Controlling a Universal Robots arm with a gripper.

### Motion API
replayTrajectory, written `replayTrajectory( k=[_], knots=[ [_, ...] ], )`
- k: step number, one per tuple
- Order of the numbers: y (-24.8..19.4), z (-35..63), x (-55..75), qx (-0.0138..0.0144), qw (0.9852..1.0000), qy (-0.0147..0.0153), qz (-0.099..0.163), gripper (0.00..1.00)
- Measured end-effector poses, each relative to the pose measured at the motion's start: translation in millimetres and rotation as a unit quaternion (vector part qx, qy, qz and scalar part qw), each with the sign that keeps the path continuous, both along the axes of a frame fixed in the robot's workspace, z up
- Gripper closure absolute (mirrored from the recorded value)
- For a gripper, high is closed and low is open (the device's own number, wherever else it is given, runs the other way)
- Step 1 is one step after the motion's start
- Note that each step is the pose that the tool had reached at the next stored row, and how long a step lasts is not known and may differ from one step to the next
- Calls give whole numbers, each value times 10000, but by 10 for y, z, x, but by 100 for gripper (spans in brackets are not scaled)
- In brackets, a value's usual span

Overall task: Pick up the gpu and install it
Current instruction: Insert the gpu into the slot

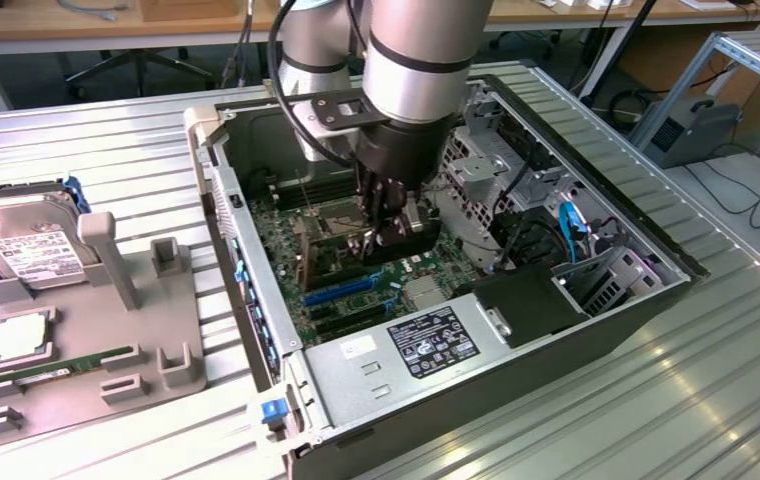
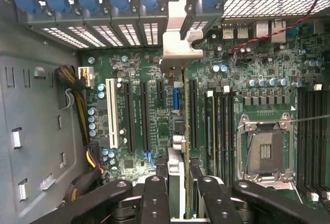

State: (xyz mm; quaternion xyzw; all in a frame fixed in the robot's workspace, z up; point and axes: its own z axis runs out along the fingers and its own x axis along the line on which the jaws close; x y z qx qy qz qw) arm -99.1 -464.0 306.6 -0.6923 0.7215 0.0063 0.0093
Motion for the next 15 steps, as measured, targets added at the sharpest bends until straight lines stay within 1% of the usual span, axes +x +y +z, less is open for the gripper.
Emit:
replayTrajectory(
  k=[3,4,6,10,13,15],
  knots=[
    [18,-1,-41,-4,10000,0,0,73],
    [32,-2,-65,-10,10000,0,-2,73],
    [42,-8,-89,-20,10000,0,-3,73],
    [43,-37,-126,-64,10000,0,-7,73],
    [42,-61,-151,-87,10000,0,-7,73],
    [43,-73,-162,-109,9999,0,-7,73]
  ],
)
